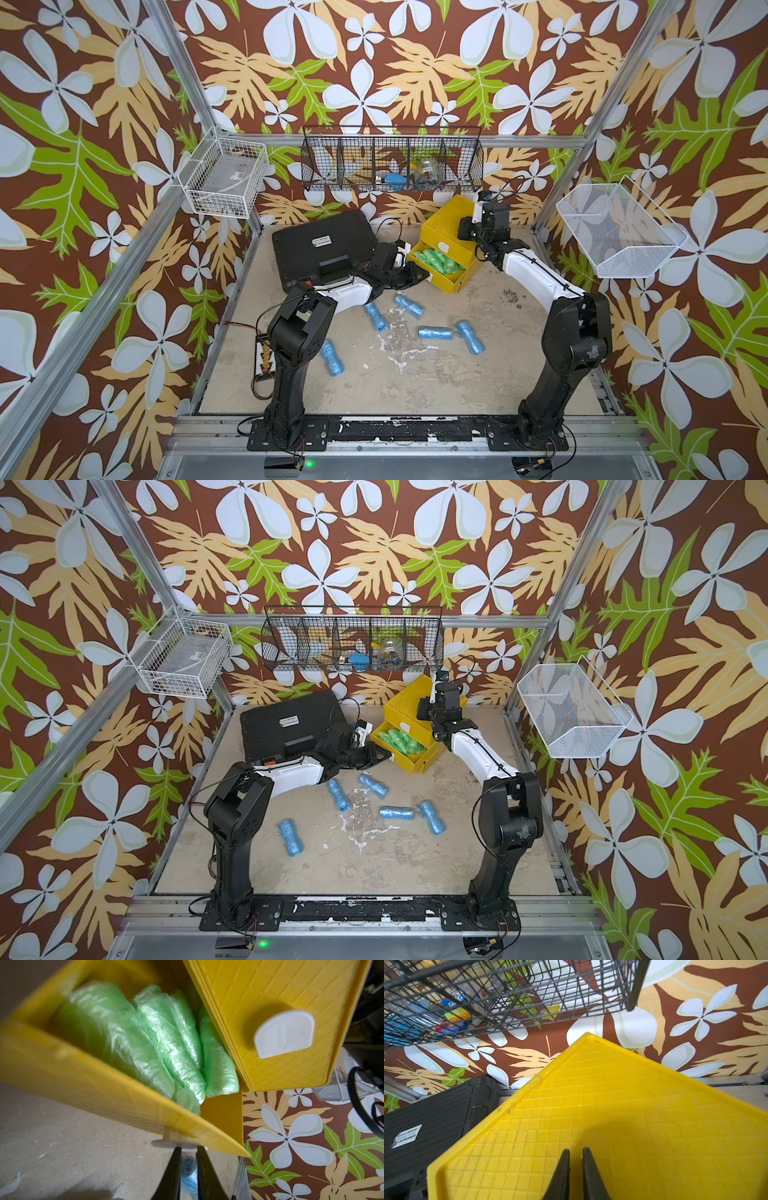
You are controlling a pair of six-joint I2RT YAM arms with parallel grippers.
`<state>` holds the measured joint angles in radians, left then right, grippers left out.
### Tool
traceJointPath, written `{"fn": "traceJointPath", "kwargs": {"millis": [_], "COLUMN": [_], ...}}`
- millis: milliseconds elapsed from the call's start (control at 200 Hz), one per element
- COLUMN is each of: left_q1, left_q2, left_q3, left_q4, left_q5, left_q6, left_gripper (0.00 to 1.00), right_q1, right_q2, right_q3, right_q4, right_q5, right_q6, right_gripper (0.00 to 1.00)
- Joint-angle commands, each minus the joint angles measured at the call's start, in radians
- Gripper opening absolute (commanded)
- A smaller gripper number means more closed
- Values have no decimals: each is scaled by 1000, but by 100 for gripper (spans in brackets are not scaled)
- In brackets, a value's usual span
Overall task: Sort the rolls of trash bags by color and place them into the drawer
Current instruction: Close the drawer in the storage box.
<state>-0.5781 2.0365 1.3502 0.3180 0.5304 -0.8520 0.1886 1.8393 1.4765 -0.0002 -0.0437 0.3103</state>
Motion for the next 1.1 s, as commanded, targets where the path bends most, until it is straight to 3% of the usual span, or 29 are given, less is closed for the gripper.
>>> {"fn": "traceJointPath", "kwargs": {"millis": [0,826,951,1091], "left_q1": [-9,-40,-42,-42], "left_q2": [22,227,212,134], "left_q3": [36,227,197,60], "left_q4": [39,202,215,273], "left_q5": [-28,-42,-45,-88], "left_q6": [-27,-176,-180,-207], "left_gripper": [19,40,42,49], "right_q1": [5,5,5,4], "right_q2": [17,-43,-43,-42], "right_q3": [-33,-112,-105,-93], "right_q4": [-295,-291,-297,-298], "right_q5": [-49,-69,-69,-81], "right_q6": [15,33,29,33], "right_gripper": [16,16,16,16]}}
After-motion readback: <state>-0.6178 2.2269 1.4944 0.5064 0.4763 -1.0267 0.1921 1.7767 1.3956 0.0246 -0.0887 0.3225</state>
